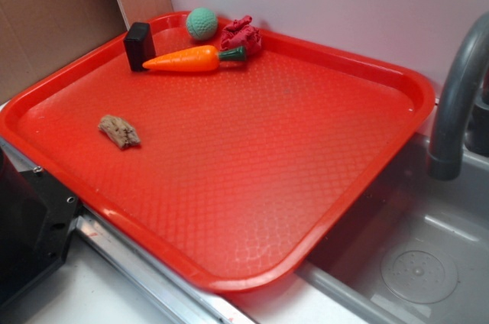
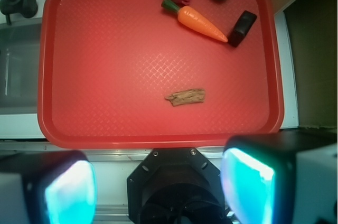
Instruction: Grab the black box.
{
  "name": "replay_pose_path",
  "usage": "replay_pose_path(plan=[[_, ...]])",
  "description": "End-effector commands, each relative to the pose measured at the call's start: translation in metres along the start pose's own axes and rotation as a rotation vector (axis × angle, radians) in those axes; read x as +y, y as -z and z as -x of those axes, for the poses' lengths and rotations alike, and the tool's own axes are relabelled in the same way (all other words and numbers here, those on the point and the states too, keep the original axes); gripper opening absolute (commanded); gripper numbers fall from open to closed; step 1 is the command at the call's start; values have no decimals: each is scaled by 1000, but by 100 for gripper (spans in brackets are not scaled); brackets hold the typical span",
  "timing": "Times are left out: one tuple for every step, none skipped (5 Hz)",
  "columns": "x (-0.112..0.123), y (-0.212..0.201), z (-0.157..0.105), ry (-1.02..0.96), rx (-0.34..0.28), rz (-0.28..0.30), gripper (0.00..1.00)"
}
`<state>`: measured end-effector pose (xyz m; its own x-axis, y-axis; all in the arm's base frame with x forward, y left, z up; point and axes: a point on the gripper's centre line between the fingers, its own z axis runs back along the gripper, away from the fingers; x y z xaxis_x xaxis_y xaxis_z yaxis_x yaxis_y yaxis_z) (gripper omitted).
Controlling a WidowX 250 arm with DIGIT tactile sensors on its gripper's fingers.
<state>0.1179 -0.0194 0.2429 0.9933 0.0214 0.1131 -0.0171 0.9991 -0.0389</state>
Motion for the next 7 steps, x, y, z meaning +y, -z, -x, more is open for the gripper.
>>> replay_pose_path(plan=[[0,0,0,0,0,0,100],[40,26,-30,-240,-156,-58,100],[65,41,-60,-355,-235,-146,100],[65,41,-60,-355,-235,-146,100],[65,41,-60,-355,-235,-146,100],[65,41,-60,-355,-235,-146,100],[65,41,-60,-355,-235,-146,100]])
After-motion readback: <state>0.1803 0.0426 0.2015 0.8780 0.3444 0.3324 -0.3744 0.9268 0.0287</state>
